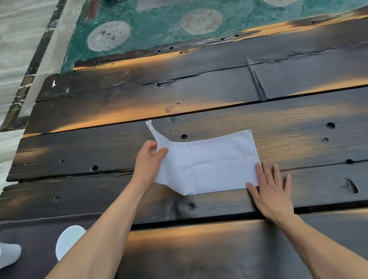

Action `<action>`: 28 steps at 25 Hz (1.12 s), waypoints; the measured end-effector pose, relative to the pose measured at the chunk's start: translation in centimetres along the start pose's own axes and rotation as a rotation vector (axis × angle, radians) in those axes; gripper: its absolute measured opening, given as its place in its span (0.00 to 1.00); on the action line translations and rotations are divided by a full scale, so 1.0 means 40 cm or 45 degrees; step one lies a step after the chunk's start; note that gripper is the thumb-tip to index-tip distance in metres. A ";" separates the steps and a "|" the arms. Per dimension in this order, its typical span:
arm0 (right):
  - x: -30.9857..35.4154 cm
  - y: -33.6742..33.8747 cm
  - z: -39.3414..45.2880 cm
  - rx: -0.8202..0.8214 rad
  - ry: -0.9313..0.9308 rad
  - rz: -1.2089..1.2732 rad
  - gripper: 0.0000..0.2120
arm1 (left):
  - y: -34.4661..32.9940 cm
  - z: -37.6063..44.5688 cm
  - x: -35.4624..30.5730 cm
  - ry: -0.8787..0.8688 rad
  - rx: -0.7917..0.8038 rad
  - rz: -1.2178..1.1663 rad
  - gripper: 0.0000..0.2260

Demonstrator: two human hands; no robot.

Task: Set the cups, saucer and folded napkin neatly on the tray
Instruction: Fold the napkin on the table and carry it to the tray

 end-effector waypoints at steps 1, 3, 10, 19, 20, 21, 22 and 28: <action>-0.017 0.006 0.000 0.021 0.029 0.024 0.32 | -0.028 -0.010 -0.021 -0.021 0.020 -0.013 0.08; -0.046 0.016 0.004 0.055 0.118 0.038 0.31 | -0.087 -0.027 -0.058 -0.049 0.053 -0.049 0.10; -0.133 0.007 0.013 0.056 0.179 -0.012 0.37 | -0.318 -0.043 -0.115 -0.096 0.127 0.038 0.09; -0.137 -0.021 0.005 -0.117 0.204 -0.124 0.31 | -0.583 -0.032 -0.060 -0.023 0.179 0.415 0.08; -0.137 -0.022 0.006 -0.140 0.208 -0.120 0.31 | -0.599 -0.030 -0.048 0.000 0.181 0.467 0.08; -0.138 -0.024 0.008 -0.154 0.208 -0.115 0.31 | -0.615 -0.029 -0.037 0.018 0.181 0.509 0.08; -0.139 -0.025 0.010 -0.164 0.208 -0.114 0.31 | -0.631 -0.028 -0.028 0.030 0.178 0.542 0.07; -0.139 -0.034 0.010 -0.211 0.216 -0.138 0.31 | -0.692 -0.046 0.014 -0.005 0.217 0.791 0.11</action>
Point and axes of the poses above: each hand's wrist, its own z-axis towards the middle knuckle, its own y-axis out of the back of the hand, x = y × z, the point moved 2 cm from there along z, towards the middle knuckle, and after that the axes turned 1 degree about z, right-handed, at the moved point
